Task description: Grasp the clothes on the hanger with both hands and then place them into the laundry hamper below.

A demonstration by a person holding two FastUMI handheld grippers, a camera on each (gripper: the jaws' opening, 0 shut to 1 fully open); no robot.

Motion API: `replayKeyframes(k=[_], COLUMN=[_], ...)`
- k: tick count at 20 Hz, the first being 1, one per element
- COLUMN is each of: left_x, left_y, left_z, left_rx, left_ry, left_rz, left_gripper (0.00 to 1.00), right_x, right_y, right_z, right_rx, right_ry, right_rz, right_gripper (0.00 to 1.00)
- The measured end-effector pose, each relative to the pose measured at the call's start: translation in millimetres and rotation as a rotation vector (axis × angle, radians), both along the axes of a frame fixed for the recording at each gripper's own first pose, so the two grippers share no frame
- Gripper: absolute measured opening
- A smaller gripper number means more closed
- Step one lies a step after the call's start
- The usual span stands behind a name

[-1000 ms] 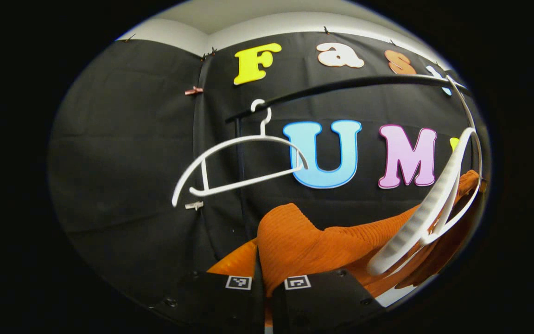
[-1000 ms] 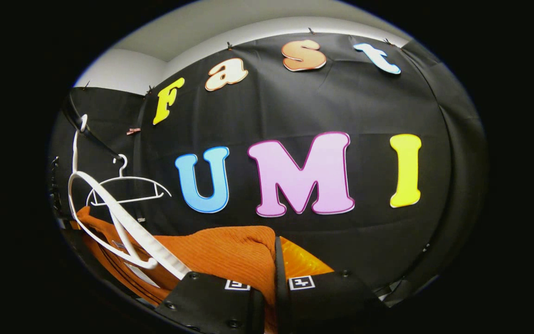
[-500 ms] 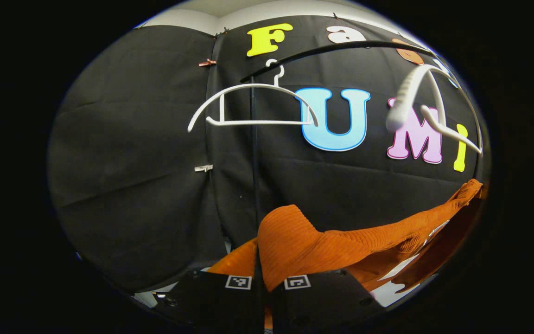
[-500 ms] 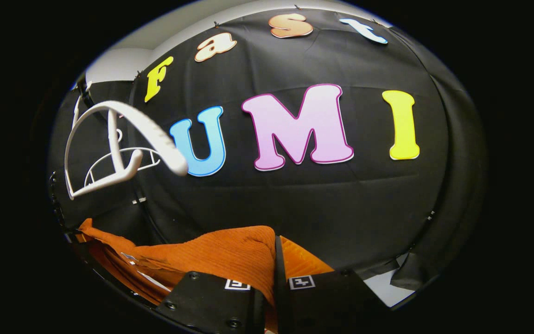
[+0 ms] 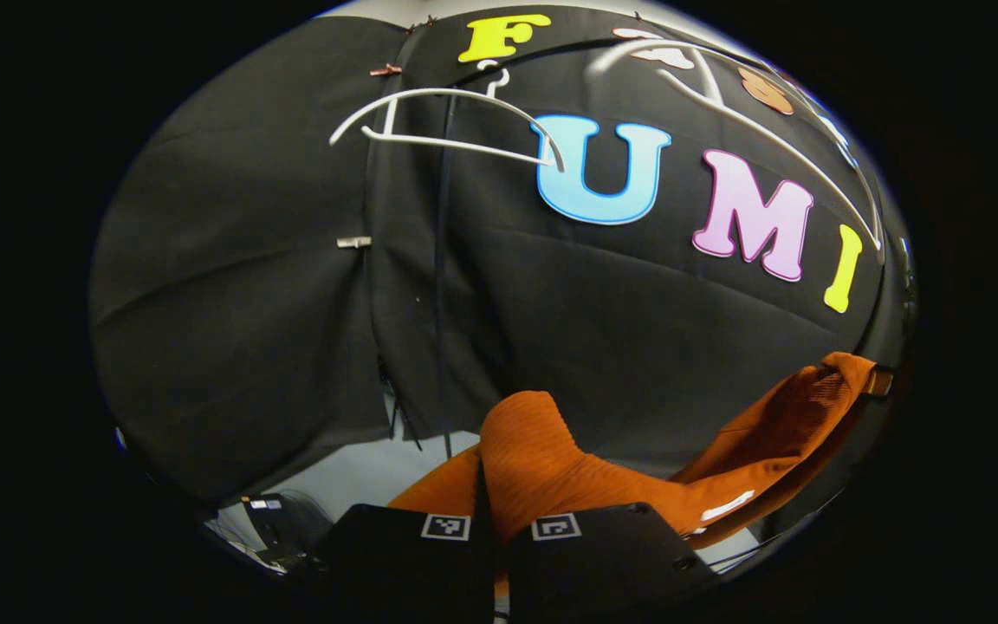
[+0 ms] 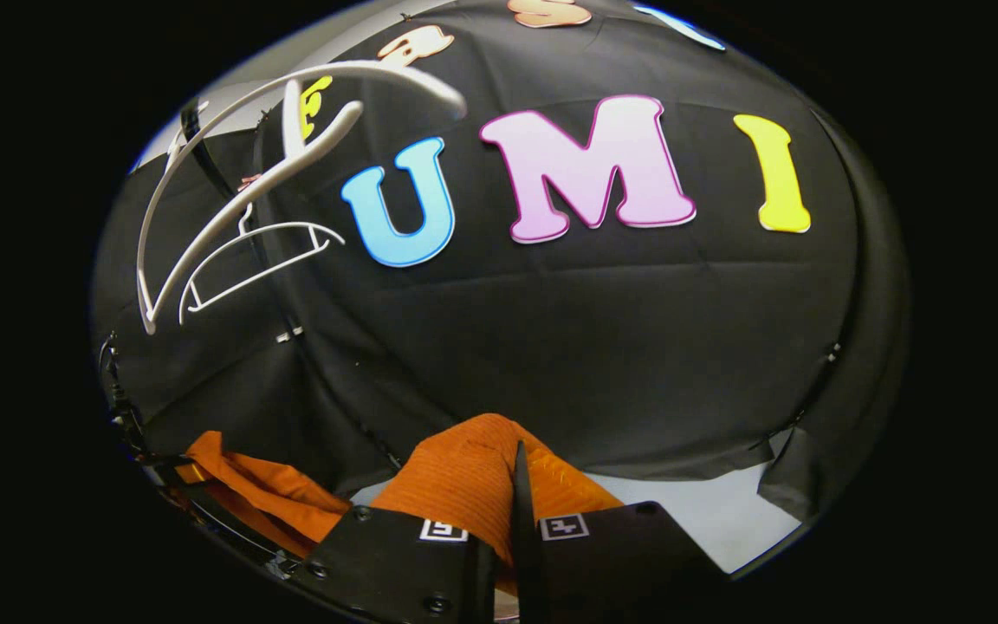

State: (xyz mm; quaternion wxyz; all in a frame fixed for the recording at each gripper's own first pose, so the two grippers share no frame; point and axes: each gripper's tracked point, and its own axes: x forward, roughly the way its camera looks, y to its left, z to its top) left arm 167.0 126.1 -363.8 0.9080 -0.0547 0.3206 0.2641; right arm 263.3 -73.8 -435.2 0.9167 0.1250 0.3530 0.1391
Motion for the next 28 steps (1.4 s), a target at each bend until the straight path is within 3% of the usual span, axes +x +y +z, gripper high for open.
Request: replayKeyframes(k=[8, 19, 20, 23, 24, 25, 26, 28], left_x=[20.8, 29.6, 26.2, 17.5, 13.7, 9.1, 7.2, 11.2], left_y=[-78.7, -135.0, -137.7, -139.6, -141.0, -142.6, -143.6, -146.3], left_z=[-32.5, -64.6, -70.2, -85.8, -92.7, -98.0, -101.7, -104.4], left_rx=[-0.127, -0.18, -0.187, -0.222, -0.241, -0.267, -0.296, -0.335], left_ry=[0.048, 0.152, 0.169, 0.229, 0.252, 0.276, 0.295, 0.298], left_rz=[-0.095, -0.221, -0.226, -0.218, -0.212, -0.203, -0.187, -0.169], left_gripper=[0.1, 0.1, 0.11, 0.1, 0.11, 0.11, 0.12, 0.12], right_x=[-59.7, -131.7, -139.1, -143.9, -143.1, -142.8, -143.7, -144.5], right_y=[67.3, 123.7, 126.4, 119.0, 115.1, 111.3, 109.7, 114.0], right_z=[-25.3, -53.4, -56.7, -70.5, -73.2, -75.9, -79.3, -77.6], right_rx=[0.091, 0.075, 0.067, 0.008, -0.009, -0.027, -0.036, -0.024], right_ry=[0.148, 0.321, 0.341, 0.361, 0.366, 0.378, 0.388, 0.399], right_rz=[0.144, 0.331, 0.349, 0.372, 0.372, 0.369, 0.361, 0.366], right_gripper=[0.19, 0.2, 0.2, 0.33, 0.33, 0.23, 0.34, 0.3])
